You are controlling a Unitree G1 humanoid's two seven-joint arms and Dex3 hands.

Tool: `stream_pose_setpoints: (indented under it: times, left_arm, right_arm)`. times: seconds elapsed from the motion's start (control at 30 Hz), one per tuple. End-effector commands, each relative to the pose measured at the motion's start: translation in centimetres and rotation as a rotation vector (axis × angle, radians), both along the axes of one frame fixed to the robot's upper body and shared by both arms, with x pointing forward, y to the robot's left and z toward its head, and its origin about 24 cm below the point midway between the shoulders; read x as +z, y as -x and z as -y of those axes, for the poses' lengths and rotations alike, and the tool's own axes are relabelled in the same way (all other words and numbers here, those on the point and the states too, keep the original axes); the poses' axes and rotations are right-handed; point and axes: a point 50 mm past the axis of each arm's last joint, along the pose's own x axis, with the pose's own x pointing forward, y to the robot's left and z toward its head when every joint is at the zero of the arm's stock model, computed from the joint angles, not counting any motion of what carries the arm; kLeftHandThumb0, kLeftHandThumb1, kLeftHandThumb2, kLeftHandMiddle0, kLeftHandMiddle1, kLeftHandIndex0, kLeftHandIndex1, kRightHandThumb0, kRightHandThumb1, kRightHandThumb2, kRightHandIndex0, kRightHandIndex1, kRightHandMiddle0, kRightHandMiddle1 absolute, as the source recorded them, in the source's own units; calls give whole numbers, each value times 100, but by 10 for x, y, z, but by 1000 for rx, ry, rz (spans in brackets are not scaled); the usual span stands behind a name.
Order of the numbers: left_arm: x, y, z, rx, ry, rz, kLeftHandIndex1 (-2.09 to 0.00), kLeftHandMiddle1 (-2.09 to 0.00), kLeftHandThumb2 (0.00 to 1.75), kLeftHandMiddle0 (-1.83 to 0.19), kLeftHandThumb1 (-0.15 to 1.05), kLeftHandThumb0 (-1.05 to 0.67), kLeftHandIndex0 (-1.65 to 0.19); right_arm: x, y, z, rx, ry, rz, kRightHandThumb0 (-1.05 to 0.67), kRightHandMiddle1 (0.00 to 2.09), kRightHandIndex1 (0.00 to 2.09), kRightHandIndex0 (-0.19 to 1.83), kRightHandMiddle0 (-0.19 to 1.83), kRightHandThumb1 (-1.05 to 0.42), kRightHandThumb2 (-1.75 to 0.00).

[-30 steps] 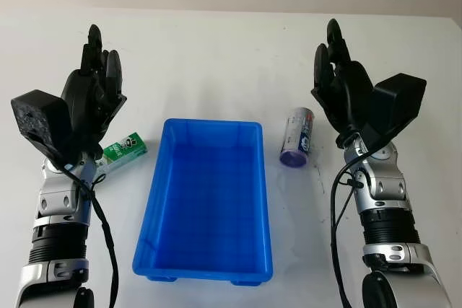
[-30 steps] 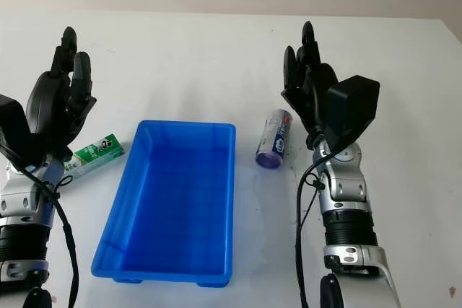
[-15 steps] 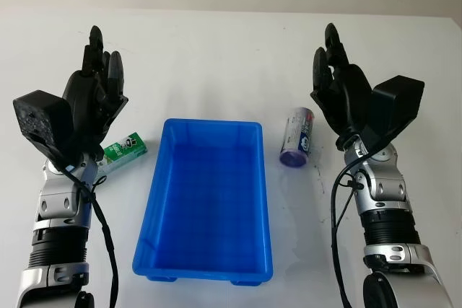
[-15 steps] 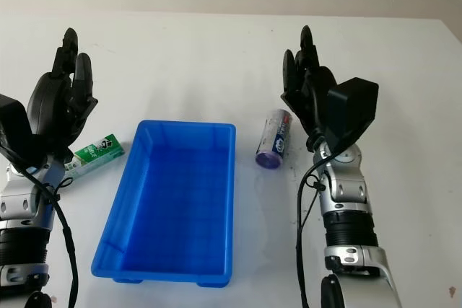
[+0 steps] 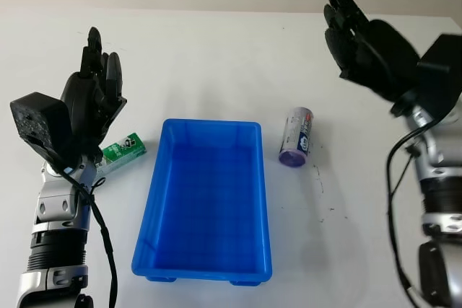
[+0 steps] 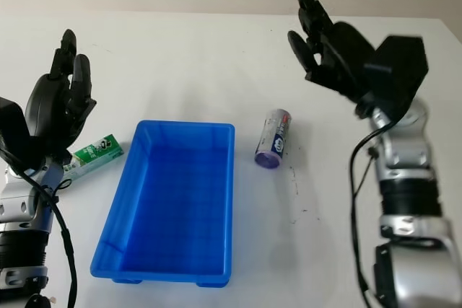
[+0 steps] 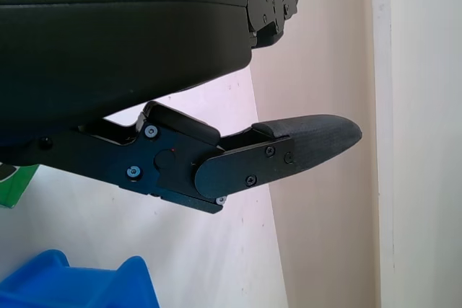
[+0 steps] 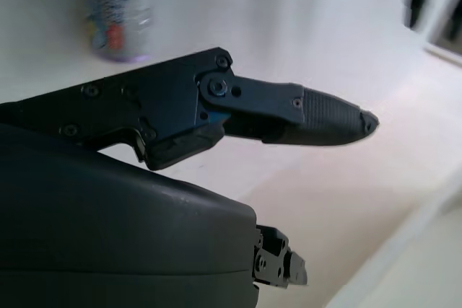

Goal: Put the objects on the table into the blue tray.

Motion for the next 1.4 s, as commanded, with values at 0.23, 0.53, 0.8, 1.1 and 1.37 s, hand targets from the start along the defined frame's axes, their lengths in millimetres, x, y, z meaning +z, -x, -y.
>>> stream_pose_setpoints:
  times: [0.23, 0.53, 0.8, 1.1, 1.37]
  left_arm:
    - [3, 1, -2, 4, -12, 8, 0, 0, 66, 19, 105, -78, 19]
    - [5, 0, -4, 6, -24, 10, 0, 0, 67, 19, 105, -77, 19]
    - [5, -2, -3, 5, -24, 7, 0, 0, 66, 19, 105, -78, 19]
    - [6, -4, -3, 0, -27, 13, 0, 0, 66, 19, 105, -78, 19]
    - [5, -4, -3, 4, -20, 13, 0, 0, 65, 19, 105, -77, 19]
  right_arm:
    - [20, 11, -2, 5, 386, 30, -83, 6, 5, -14, -11, -93, -5]
    - [6, 9, -6, 28, 579, 58, -81, 4, 4, -18, -16, -86, -4]
    - [-6, 8, -10, 111, 929, 223, -79, 8, 7, -12, -7, -82, -4]
    - [-21, 8, -14, 201, 1109, 299, -60, 8, 8, -6, 0, -77, -5]
    - [-33, 10, -11, 262, 1128, 317, -52, 8, 8, 0, 5, -76, -5]
